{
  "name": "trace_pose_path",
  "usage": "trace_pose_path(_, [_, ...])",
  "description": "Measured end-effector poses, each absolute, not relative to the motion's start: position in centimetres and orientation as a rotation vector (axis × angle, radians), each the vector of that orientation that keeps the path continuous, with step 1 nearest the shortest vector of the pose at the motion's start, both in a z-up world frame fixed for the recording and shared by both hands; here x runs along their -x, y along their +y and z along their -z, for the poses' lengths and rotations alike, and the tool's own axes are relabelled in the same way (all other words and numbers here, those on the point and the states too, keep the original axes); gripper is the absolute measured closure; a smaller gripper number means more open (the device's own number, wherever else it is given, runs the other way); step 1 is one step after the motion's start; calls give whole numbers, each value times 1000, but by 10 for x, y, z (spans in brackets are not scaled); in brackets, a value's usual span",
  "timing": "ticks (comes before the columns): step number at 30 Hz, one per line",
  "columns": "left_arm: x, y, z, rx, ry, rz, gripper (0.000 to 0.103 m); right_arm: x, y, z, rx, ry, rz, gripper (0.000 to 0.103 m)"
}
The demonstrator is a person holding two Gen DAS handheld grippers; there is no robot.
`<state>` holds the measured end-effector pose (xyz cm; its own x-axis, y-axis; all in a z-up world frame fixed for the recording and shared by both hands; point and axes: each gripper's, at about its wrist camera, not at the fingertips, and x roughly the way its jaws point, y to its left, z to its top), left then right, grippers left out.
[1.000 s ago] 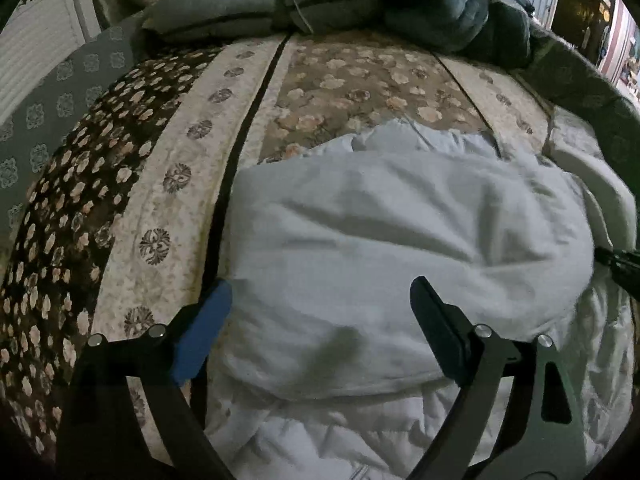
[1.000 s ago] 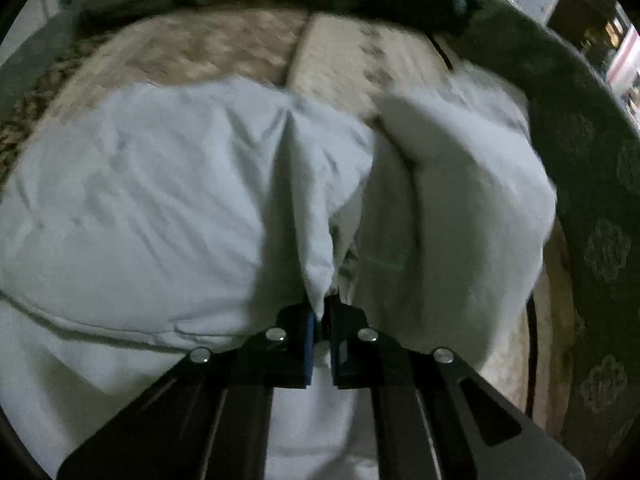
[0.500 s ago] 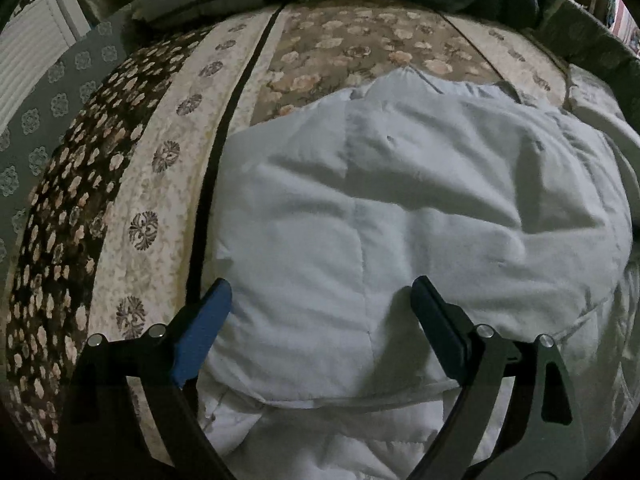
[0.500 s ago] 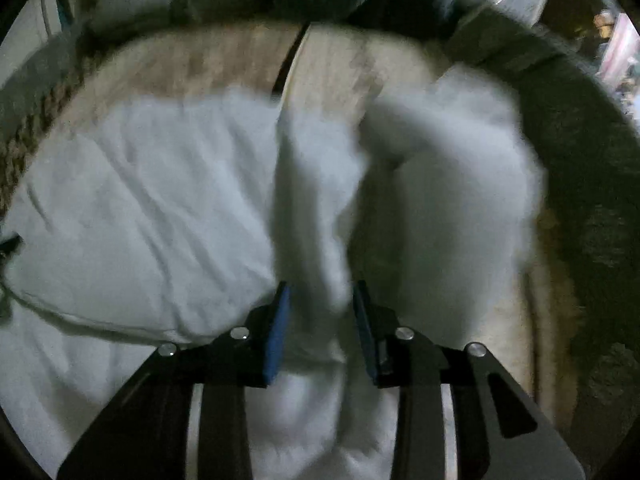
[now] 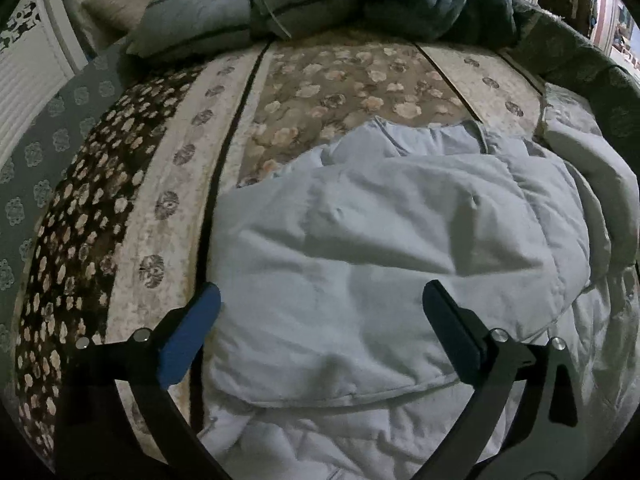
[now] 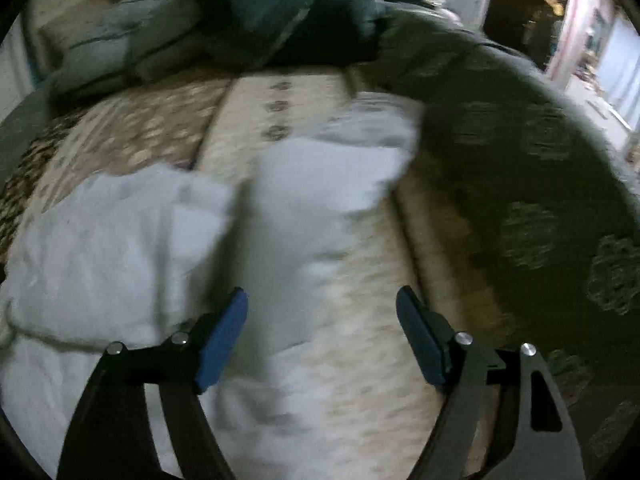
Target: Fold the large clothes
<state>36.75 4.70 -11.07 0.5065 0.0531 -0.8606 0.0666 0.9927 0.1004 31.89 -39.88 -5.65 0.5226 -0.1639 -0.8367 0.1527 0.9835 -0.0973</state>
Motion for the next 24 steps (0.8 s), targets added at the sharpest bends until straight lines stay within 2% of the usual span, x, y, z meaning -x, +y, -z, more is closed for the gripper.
trace_pose_path(4, [-370, 41, 120, -161, 1063, 9, 3, -347, -439, 69, -101, 1024, 160, 16])
trace_pose_path(11, [-365, 46, 117, -206, 1060, -17, 3, -402, -451, 114, -362, 1063, 30, 16])
trace_pose_path(12, [-365, 47, 116, -217, 1056, -21, 3, -407, -446, 117, -356, 1069, 26, 20])
trace_pose_path(13, [-364, 47, 115, -229, 1053, -26, 3, -412, -439, 122, -338, 1084, 13, 49])
trace_pose_path(14, [-363, 48, 115, -243, 1048, -35, 3, -416, -430, 125, -326, 1096, -13, 64])
trace_pose_path(15, [-362, 50, 115, -246, 1048, -38, 3, -415, -424, 124, -308, 1095, -6, 67])
trace_pose_path(16, [-359, 52, 114, -239, 1052, -39, 3, -415, -418, 120, -279, 1085, -3, 77])
trace_pose_path(17, [-357, 55, 114, -230, 1058, -40, 3, -413, -410, 115, -247, 1074, -11, 82])
trace_pose_path(19, [-352, 58, 113, -223, 1056, -37, 3, -408, -396, 100, -210, 1052, -37, 85])
trace_pose_path(24, [-339, 65, 101, -189, 1030, -27, 3, -388, -363, 56, -185, 997, -149, 88])
